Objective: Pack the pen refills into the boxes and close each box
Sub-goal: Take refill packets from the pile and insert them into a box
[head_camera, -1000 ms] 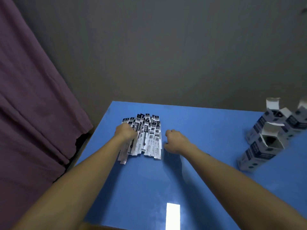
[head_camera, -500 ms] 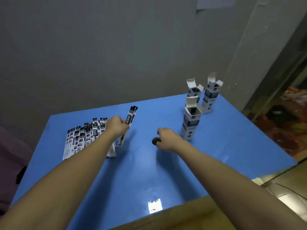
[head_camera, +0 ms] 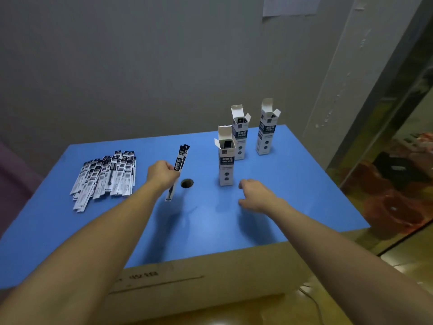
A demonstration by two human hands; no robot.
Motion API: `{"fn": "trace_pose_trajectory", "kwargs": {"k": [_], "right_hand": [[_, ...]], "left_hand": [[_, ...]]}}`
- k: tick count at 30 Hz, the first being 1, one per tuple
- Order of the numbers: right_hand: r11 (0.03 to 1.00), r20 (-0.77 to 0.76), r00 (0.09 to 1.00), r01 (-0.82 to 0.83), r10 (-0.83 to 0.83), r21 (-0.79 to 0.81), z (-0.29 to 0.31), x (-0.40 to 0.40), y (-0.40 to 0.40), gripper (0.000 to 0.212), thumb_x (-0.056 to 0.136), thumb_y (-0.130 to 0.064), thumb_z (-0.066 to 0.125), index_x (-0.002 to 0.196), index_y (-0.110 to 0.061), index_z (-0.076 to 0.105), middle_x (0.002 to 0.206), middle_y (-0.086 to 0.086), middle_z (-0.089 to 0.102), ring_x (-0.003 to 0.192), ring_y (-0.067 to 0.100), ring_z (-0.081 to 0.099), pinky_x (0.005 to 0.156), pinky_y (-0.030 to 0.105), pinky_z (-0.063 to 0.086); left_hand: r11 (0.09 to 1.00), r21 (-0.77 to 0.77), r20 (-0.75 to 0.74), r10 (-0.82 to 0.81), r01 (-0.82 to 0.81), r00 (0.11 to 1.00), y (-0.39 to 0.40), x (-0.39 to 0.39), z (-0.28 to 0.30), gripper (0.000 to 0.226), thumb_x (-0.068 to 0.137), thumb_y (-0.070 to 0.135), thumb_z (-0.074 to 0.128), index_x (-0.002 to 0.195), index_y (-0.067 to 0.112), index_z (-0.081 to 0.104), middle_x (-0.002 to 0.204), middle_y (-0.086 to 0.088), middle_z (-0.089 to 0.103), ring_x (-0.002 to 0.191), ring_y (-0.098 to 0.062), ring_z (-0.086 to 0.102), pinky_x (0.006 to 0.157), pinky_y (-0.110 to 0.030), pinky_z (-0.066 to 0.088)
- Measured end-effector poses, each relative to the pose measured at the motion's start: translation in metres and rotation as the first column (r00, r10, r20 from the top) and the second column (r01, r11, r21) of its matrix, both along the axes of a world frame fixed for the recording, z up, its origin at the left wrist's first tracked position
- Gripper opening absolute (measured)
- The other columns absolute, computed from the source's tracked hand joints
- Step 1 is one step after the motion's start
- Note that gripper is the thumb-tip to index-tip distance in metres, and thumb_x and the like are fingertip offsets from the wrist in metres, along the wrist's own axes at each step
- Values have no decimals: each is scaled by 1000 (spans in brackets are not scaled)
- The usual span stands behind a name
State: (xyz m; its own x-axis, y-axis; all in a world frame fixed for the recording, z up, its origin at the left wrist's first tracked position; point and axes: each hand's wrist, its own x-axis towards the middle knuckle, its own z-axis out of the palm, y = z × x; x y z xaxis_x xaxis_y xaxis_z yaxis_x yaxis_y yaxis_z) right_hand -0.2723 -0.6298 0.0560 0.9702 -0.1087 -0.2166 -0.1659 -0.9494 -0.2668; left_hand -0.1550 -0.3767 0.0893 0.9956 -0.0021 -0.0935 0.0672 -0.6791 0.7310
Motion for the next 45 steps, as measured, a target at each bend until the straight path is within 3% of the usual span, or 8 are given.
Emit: {"fn": "trace_pose_trajectory", "kwargs": {"k": [11,20,25,30,33,37,41,45], "right_hand": [[994,21,994,-109,108,17,9,14,-61,50,90,-25,61,135,-9,45,131,11,51,119,28,51,97,42,48],[969,43,992,-122,116,213,3,83,-84,91,79,-46,79,148,-9,33,150,7,42,135,23,45,108,37,42],[941,40,987,-162,157,297,0,115,-96,106,67,-56,85,149,-12,34,150,4,43,136,21,44,109,37,42],[863,37,967,-242,252,444,-11,137,-93,102,63,-51,89,145,-16,39,146,-2,44,133,17,45,108,33,42],[790,81,951,-294,299,538,-15,146,-85,90,61,-45,92,134,-20,47,133,-8,52,121,13,51,101,30,45],[696,162,933,-349,323,628,-20,155,-71,68,65,-39,91,119,-20,54,114,-10,62,103,12,58,88,30,51],[636,253,900,-430,354,641,-19,160,-69,52,73,-28,87,116,-18,60,105,-9,64,93,10,58,70,11,43],[591,374,875,-483,307,646,-10,169,-69,48,69,-28,87,110,-22,63,102,-6,70,96,16,65,83,34,54]], "left_hand": [[979,-102,19,177,-174,984,-17,-31,-14,18,87,16,72,77,15,58,83,-5,63,72,-20,57,61,-28,45],[923,-246,-12,303,-297,953,-36,25,-33,20,81,20,81,77,18,61,85,-4,68,86,-25,66,88,-44,57],[911,-266,-4,326,-315,945,-56,41,-27,27,85,12,77,104,21,59,85,4,63,94,-25,65,95,-44,53],[886,-273,-33,382,-376,924,-60,40,-32,17,82,13,80,84,23,67,85,0,70,87,-22,68,90,-44,57],[842,-318,-49,445,-436,894,-62,26,-30,17,82,9,79,86,19,67,94,-11,73,88,-25,71,83,-44,60],[769,-416,-30,521,-485,853,-74,7,-16,13,86,1,74,89,11,65,86,-7,67,81,-23,66,74,-36,58],[724,-519,59,561,-455,825,-84,-16,10,15,88,-2,71,87,12,67,84,-4,68,81,-19,66,75,-31,58],[678,-665,159,539,-313,827,-84,-39,48,14,89,-5,67,94,8,71,88,-4,75,86,-21,72,79,-34,60]]}}
